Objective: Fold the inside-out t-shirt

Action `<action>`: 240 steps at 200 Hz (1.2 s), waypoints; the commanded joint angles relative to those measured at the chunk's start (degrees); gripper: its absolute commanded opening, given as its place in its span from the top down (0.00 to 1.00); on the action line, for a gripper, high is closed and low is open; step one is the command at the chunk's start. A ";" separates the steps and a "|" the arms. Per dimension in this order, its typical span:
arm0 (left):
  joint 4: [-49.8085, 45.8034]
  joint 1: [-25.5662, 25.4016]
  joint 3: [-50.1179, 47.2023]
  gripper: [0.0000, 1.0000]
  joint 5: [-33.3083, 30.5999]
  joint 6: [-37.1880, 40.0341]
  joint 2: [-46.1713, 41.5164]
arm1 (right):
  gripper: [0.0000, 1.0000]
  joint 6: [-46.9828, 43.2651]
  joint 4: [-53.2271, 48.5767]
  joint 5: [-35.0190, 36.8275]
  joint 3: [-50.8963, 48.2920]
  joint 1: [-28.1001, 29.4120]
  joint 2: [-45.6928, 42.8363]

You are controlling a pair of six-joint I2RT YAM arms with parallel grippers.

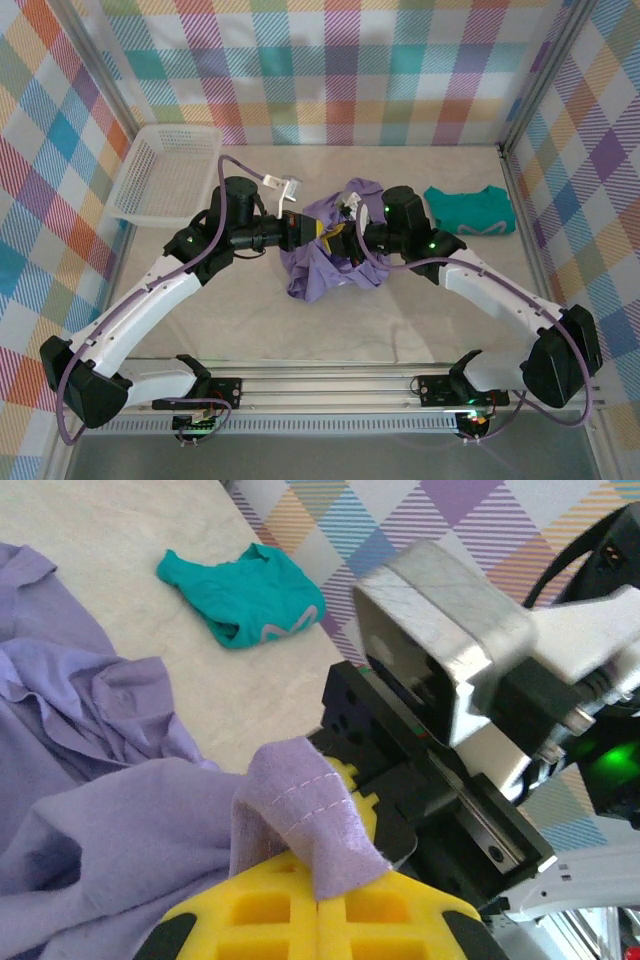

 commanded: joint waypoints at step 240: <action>25.04 3.10 -17.35 1.00 10.19 1.04 -5.42 | 0.99 19.14 -3.23 -13.01 2.59 -10.90 -2.10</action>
